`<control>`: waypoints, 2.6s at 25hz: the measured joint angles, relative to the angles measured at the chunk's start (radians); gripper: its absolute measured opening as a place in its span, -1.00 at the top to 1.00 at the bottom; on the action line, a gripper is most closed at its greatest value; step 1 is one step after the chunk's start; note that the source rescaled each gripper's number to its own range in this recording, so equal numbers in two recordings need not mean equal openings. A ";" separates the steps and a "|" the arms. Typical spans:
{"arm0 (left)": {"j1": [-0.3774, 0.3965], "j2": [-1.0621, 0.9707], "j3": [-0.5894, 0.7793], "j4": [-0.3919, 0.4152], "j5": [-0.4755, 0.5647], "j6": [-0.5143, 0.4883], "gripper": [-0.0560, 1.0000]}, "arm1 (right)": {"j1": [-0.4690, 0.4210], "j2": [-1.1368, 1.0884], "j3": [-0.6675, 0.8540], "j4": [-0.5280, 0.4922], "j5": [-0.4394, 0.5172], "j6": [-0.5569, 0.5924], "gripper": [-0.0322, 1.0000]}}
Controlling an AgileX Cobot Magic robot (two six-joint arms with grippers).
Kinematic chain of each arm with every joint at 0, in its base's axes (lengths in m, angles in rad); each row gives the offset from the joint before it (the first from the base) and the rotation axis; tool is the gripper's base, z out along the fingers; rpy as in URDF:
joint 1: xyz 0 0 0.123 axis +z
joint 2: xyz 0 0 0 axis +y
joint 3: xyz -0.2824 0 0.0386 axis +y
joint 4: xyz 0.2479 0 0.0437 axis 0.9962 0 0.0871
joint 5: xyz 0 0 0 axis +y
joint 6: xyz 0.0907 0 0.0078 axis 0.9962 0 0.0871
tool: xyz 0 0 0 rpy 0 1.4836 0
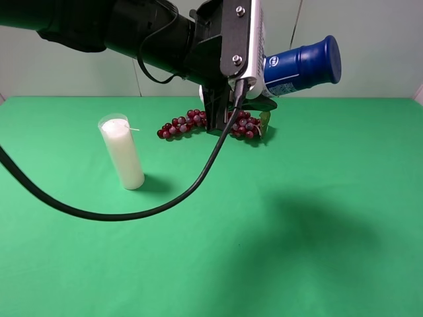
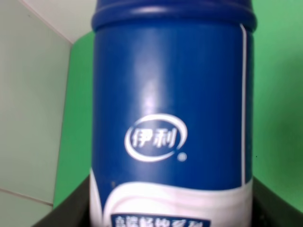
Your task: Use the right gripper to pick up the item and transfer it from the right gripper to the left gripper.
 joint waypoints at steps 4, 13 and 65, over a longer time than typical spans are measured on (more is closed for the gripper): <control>0.000 0.000 0.000 0.000 0.000 0.000 0.89 | 0.000 -0.075 0.047 0.009 0.022 0.025 -1.00; 0.000 0.000 0.000 0.000 0.000 0.000 0.89 | 0.000 -0.206 0.206 0.042 0.031 0.005 -1.00; 0.008 -0.015 0.000 0.115 0.002 -0.216 0.89 | -0.321 -0.249 0.210 0.047 0.022 -0.016 -1.00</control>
